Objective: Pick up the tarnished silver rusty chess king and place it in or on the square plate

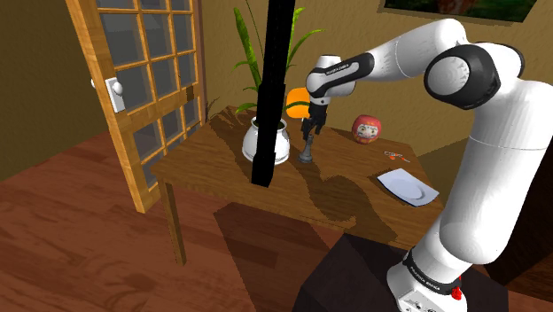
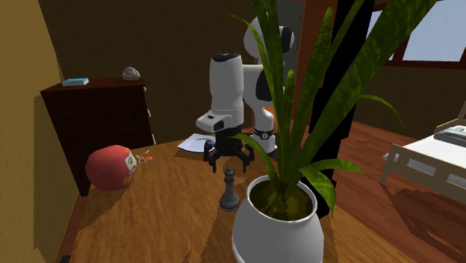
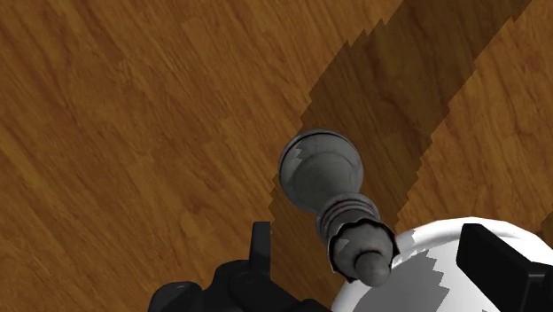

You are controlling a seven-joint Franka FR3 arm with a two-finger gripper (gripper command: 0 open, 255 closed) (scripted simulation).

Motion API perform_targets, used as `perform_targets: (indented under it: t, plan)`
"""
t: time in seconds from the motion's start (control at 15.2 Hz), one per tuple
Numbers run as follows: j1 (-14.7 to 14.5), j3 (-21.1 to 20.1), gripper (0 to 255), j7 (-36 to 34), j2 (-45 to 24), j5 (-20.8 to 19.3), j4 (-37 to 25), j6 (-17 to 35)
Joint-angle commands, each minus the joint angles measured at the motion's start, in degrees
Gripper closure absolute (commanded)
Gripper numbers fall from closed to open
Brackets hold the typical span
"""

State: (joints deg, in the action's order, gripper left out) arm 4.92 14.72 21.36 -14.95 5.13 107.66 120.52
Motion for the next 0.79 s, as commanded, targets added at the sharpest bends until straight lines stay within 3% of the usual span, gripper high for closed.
perform_targets:
  t: [0.0,0.33,0.4,0.73]
  plan:
    - [0.01,-0.02,0,0.05,-0.18,0.07,0.22,0.41]
    - [0.01,-0.02,0,0.05,-0.18,0.07,0.21,0.41]
    - [0.01,-0.02,255,0.05,-0.18,0.07,0.21,0.41]
    - [0.01,-0.02,255,0.05,-0.19,0.07,0.2,0.41]
